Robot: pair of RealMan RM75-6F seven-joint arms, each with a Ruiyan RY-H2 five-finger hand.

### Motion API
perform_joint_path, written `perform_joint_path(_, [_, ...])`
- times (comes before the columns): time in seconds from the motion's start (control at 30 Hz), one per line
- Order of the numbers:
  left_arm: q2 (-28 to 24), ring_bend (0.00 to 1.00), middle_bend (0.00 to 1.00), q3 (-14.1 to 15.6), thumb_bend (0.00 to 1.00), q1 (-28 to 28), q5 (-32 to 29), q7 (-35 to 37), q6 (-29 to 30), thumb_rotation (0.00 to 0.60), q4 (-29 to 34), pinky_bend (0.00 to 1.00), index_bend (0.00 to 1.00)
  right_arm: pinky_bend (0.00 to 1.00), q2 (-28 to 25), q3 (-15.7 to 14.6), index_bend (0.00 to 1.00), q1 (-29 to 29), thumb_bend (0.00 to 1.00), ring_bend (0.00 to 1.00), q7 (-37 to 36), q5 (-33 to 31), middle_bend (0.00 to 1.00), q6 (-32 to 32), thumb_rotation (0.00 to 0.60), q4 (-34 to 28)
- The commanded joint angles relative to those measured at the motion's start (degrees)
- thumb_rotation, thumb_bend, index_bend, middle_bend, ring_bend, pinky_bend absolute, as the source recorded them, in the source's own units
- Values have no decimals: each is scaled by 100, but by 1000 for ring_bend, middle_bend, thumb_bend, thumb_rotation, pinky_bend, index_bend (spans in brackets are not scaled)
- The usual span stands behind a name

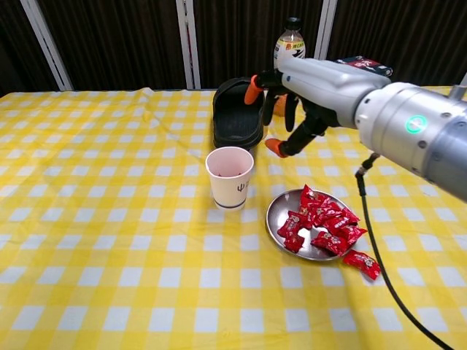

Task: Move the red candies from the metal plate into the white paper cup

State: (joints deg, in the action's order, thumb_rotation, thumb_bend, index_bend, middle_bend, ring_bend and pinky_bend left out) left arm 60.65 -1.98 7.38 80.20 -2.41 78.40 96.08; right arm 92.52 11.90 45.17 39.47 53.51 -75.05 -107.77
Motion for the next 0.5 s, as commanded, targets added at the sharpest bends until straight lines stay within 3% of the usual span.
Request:
perform_joint_path(0.03, [15,0,0,-4,34,-13,11,-8,33,600,-4,0,0,699,-261,-292,231,-253,429,527,82,75,409,-137,600,-318])
perform_joint_path(0.27, [36,0,0,10,34,-46,95,-30,129,600,-22,0,0,834,-444,-768,249,-549,430,826,273,279,742,-278,600,-536])
perform_joint_path(0.5, [55,0,0,22,35,-75,186,-16,217,600,-65,0,5,846,-500,-1252,322,-749,430,874,229,755,801,-140,600,-406])
